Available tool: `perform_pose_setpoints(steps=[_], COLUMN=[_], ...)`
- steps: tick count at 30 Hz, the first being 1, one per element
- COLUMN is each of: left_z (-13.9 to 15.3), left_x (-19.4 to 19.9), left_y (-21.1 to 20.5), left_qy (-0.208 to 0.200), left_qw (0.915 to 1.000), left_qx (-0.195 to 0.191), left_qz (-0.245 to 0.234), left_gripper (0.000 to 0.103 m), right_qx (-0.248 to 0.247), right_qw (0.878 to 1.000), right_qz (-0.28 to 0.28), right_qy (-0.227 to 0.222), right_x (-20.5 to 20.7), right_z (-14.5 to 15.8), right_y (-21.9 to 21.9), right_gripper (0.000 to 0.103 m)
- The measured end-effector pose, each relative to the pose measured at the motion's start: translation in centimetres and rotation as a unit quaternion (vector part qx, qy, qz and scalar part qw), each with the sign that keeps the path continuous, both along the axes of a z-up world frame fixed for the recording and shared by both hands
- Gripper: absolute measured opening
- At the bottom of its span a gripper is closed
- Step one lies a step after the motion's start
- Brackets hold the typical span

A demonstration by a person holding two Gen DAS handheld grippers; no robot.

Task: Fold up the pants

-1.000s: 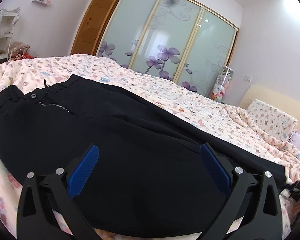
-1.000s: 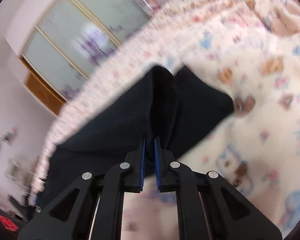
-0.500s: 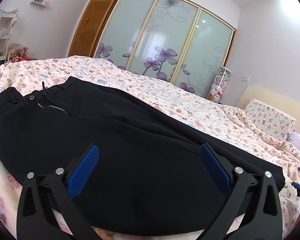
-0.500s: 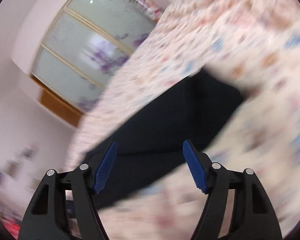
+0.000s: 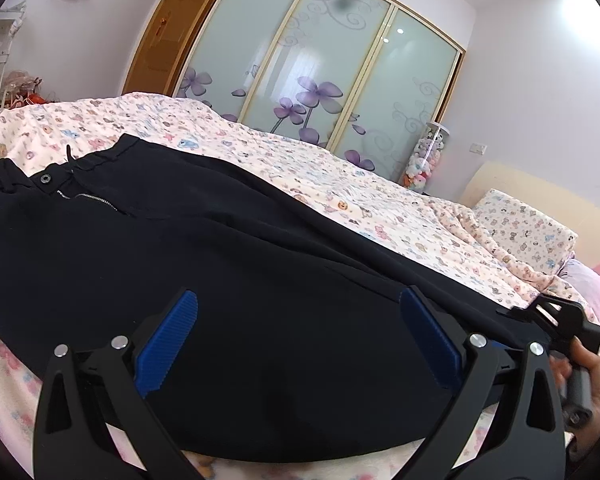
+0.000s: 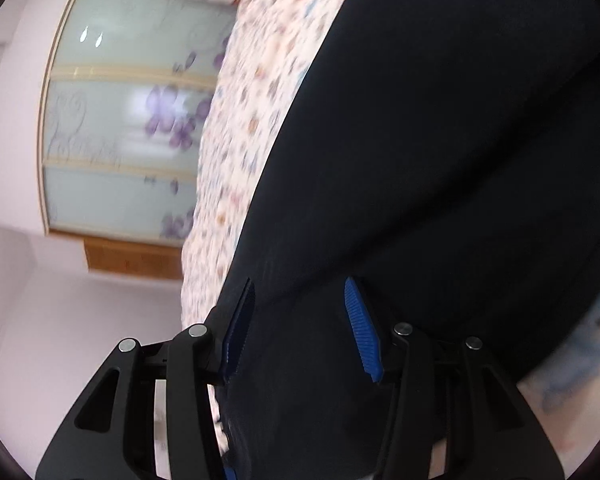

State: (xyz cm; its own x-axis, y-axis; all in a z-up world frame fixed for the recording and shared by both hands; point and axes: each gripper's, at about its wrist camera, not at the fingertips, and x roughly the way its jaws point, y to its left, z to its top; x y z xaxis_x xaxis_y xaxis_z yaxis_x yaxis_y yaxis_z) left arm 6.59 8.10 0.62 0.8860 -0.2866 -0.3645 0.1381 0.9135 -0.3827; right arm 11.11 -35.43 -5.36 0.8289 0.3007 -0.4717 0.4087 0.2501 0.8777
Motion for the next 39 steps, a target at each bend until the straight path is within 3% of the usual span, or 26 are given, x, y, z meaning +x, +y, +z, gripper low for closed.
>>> perform_pose_setpoints(steps=[4,5,6,7,13,19,25,29,31,34,36,39], left_z=[0.0,0.0,0.1,0.1,0.1,3.0,6.0,5.1,4.2,3.2,2.5,1.5], left_x=[0.1,0.1,0.1,0.0,0.1,2.2,12.0,20.3,23.4,27.5,29.7,32.1], left_y=[-0.2,-0.3,-0.3,-0.4,0.4,3.1,4.1,5.2,5.9,5.9,5.9,6.2], left_qy=[0.000,-0.001,-0.002,-0.003,-0.003,0.007,0.079,0.152,0.169,0.194,0.208,0.216], left_qw=[1.0000,1.0000,0.9999,0.9999,0.9996,0.9971,0.9950,0.9796,0.9724,0.9703,0.9684,0.9640], left_qx=[0.003,0.004,0.004,0.005,-0.014,-0.070,-0.056,-0.130,-0.161,-0.137,-0.122,-0.126], left_qz=[-0.007,-0.008,-0.009,-0.010,-0.023,-0.032,-0.025,-0.013,0.013,0.049,0.065,0.090], left_gripper=[0.101,0.101,0.101,0.101,0.101,0.101,0.101,0.101,0.100,0.096,0.085,0.084], right_qx=[-0.015,-0.018,-0.026,-0.028,-0.065,-0.089,-0.078,-0.075,-0.083,-0.089,-0.089,-0.092], right_qw=[0.999,0.999,0.998,0.998,0.995,0.989,0.990,0.991,0.990,0.989,0.989,0.989], right_qz=[-0.039,-0.047,-0.054,-0.052,-0.017,0.008,0.019,0.031,0.036,0.044,0.050,0.060], right_qy=[0.016,0.015,0.014,0.011,-0.071,-0.120,-0.114,-0.110,-0.108,-0.106,-0.103,-0.101], right_x=[0.8,0.7,0.8,0.7,-1.5,-3.6,-3.8,-4.1,-4.0,-3.7,-3.4,-3.4], right_z=[-0.8,-0.9,-1.0,-1.2,-0.1,0.1,0.6,0.1,0.0,0.0,-0.1,-0.2], right_y=[-0.1,-0.2,-0.3,-0.4,0.3,0.6,0.5,0.0,0.0,0.0,-0.1,-0.2], right_gripper=[0.035,0.018,0.008,0.005,0.004,0.004,0.004,0.004,0.004,0.004,0.004,0.004])
